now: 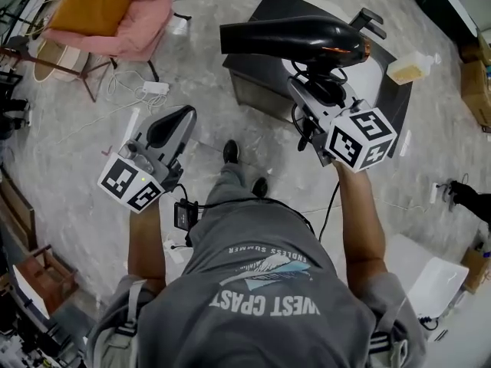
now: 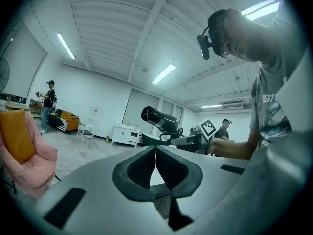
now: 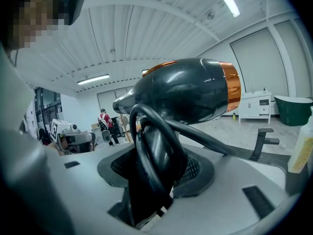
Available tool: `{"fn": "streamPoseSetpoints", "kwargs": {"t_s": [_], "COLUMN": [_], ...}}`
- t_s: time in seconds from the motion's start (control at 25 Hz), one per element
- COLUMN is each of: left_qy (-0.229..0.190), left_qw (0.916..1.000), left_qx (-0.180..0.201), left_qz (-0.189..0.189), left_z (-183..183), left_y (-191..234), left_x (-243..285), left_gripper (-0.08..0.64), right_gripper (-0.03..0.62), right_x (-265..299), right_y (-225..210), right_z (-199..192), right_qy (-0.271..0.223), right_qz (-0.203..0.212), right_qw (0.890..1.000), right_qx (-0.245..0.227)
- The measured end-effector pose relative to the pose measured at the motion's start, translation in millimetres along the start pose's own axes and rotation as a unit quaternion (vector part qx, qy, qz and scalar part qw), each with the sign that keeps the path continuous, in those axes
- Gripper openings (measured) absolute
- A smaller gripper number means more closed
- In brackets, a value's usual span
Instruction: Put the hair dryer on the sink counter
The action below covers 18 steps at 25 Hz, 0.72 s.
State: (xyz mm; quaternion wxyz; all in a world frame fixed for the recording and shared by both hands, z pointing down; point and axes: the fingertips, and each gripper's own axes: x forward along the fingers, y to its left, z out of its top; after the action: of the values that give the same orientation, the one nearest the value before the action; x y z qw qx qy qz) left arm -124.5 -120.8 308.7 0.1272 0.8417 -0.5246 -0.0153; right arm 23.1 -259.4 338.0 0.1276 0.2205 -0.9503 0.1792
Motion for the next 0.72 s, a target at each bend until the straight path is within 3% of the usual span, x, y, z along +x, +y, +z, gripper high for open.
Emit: {"fn": "streamPoseSetpoints", "kwargs": {"t_s": [0.72], "left_qy": [0.017], "left_qw": [0.9992], "left_qx": [-0.035], "left_qz": [-0.012], "left_z": [-8], "left_y": [90], "left_x": [33], "left_gripper": [0.020], "right_gripper": [0.218], "right_x": [118], "right_y": [-59], "right_z": [-52], "right_qy": [0.084], "right_qz": [-0.026], "right_qw": [0.995], "right_qx": [0.046]}}
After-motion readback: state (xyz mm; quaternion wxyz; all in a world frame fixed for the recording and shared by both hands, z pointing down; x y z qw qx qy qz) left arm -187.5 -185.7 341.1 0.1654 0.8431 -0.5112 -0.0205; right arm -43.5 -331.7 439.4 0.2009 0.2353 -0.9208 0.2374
